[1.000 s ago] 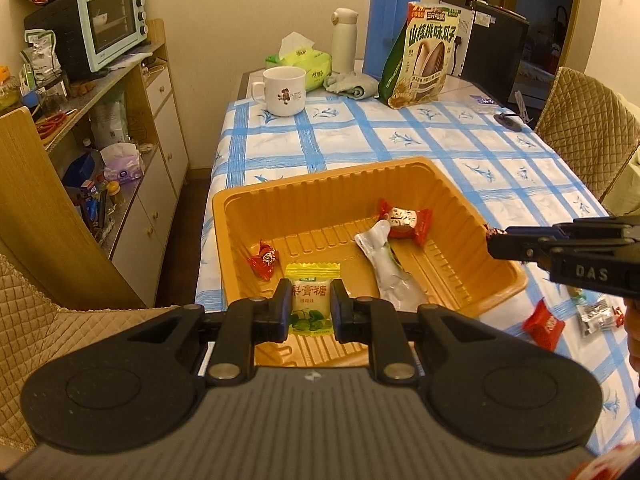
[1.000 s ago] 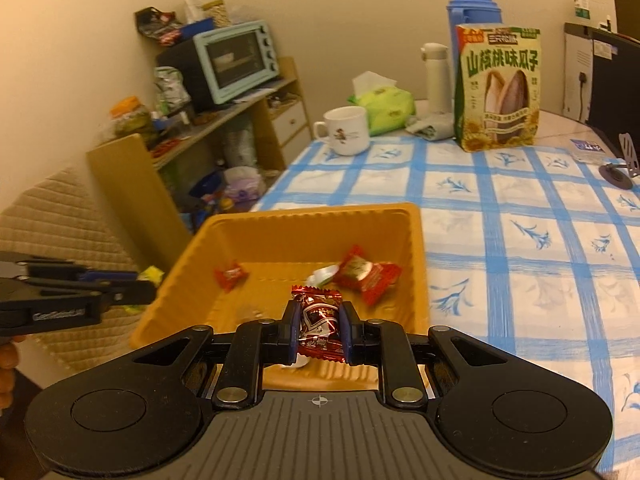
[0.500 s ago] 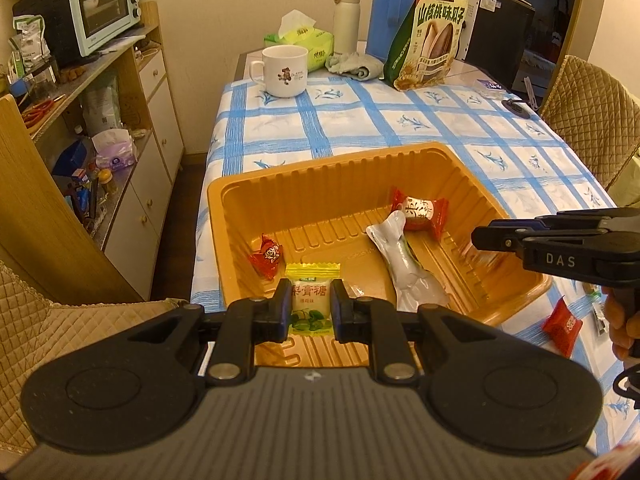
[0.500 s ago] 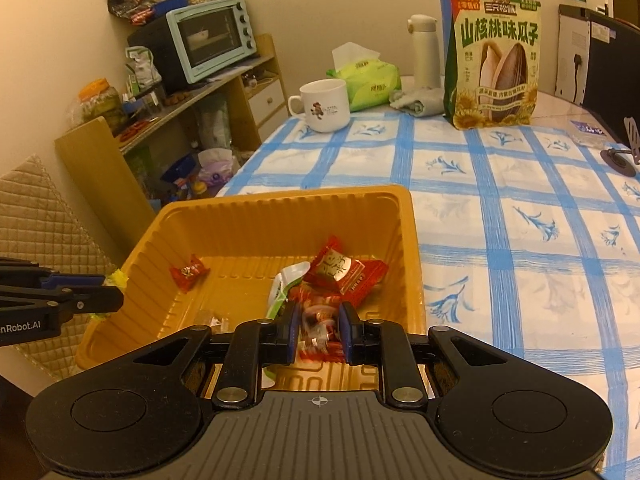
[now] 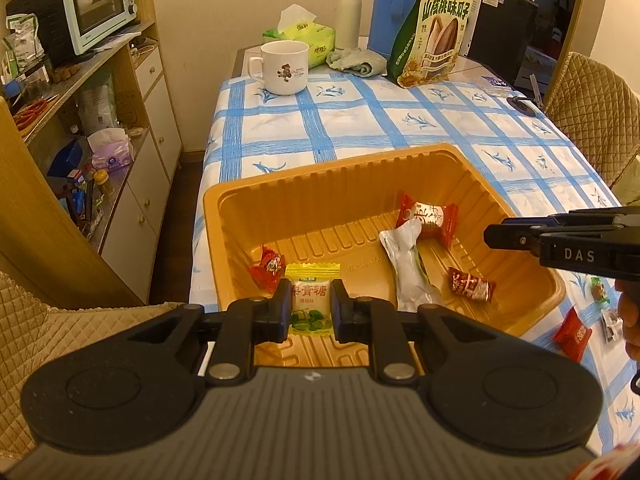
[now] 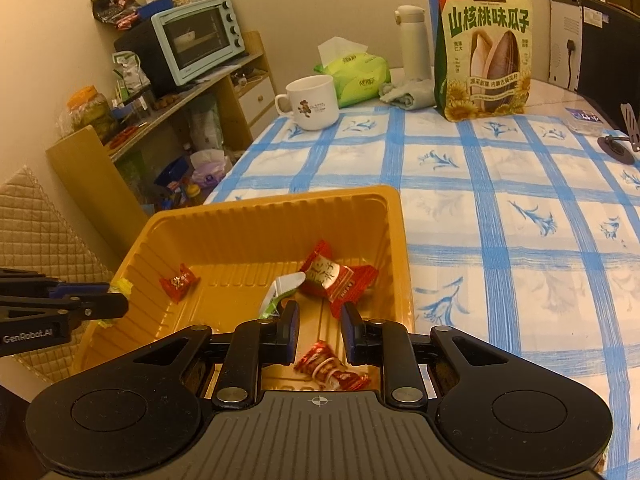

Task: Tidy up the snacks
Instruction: 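Open both grippers to drop the candies into the basket, then move both tools back toward the remaining snacks on the tablecloth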

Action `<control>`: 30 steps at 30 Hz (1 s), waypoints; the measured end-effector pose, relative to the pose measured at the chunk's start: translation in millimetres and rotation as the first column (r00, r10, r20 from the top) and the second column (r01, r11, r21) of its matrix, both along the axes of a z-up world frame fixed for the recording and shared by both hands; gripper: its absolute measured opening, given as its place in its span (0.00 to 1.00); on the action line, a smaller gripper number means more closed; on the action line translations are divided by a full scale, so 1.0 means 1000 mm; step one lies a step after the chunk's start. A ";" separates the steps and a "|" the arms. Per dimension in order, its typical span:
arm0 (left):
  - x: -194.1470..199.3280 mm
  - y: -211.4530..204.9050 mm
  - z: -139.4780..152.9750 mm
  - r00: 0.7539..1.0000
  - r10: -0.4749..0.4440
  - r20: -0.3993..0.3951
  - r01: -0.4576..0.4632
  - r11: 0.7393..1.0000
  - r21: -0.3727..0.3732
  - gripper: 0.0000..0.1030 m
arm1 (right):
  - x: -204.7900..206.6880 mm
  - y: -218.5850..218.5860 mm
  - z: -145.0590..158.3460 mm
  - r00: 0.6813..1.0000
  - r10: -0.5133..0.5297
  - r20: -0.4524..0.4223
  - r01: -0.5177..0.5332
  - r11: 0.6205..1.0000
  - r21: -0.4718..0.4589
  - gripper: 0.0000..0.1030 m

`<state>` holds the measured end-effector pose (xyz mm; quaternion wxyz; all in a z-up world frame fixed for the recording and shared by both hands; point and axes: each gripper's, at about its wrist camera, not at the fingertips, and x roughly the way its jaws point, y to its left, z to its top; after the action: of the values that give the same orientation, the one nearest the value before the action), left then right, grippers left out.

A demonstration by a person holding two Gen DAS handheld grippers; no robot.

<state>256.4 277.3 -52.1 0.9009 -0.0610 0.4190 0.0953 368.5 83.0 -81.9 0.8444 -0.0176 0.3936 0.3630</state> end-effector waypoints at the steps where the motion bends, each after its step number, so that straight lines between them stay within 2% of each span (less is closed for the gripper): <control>1: 0.002 0.000 0.000 1.000 -0.003 0.000 0.003 1.000 0.001 0.17 | 0.001 0.001 0.000 1.000 0.002 0.000 -0.002 1.000 0.000 0.23; 21: 0.056 0.005 -0.008 0.999 -0.045 -0.012 0.045 0.999 0.025 0.18 | 0.018 0.015 0.006 1.000 0.010 0.013 -0.010 1.000 0.000 0.23; 23: 0.057 0.004 -0.009 0.999 -0.048 -0.005 0.048 0.999 0.022 0.24 | 0.017 0.015 0.006 1.000 0.011 0.015 -0.011 1.000 0.000 0.23; 25: 0.057 0.004 -0.009 0.999 -0.038 0.003 0.038 0.999 0.024 0.39 | 0.017 0.015 0.006 1.000 0.012 0.014 -0.012 1.000 -0.002 0.24; 27: 0.054 0.004 -0.010 0.999 -0.036 0.004 0.036 0.999 0.022 0.42 | 0.017 0.015 0.006 1.000 0.012 0.013 -0.012 1.000 -0.002 0.36; 28: 0.052 0.004 -0.011 0.999 -0.032 -0.001 0.032 0.999 0.016 0.45 | 0.015 0.013 0.007 1.000 0.007 0.020 -0.007 1.000 0.003 0.55; 29: 0.050 0.004 -0.011 1.000 -0.028 -0.006 0.028 1.000 0.011 0.48 | 0.013 0.011 0.008 1.000 0.002 0.029 -0.002 1.000 0.014 0.69; 30: 0.046 0.004 -0.010 1.000 -0.024 -0.007 0.024 1.000 0.009 0.49 | 0.011 0.009 0.009 0.999 0.003 0.036 -0.004 1.000 0.025 0.71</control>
<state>302.6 281.3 -62.5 0.9008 -0.0514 0.4223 0.0868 379.2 92.4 -73.0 0.8510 -0.0142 0.3735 0.3689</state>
